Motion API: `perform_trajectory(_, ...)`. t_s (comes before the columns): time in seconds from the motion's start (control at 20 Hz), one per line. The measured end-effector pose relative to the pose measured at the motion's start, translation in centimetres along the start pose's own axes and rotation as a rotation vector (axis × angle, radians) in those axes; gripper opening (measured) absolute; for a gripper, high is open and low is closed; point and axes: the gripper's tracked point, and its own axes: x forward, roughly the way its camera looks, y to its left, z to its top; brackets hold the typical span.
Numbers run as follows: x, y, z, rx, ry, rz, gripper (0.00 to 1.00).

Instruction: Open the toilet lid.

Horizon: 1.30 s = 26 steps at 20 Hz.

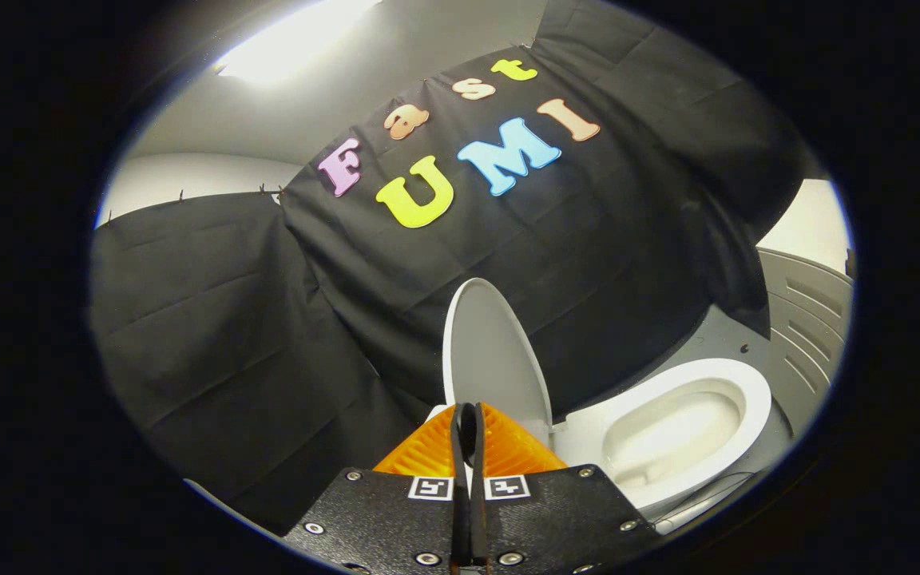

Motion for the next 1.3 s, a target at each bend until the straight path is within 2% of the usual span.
perform_trajectory(0.5, 1.9, 4.9, -2.5, -0.084, 0.016, 0.041, 0.00)
perform_trajectory(1.3, 4.6, 10.4, -7.3, -0.145, 0.021, 0.104, 0.00)
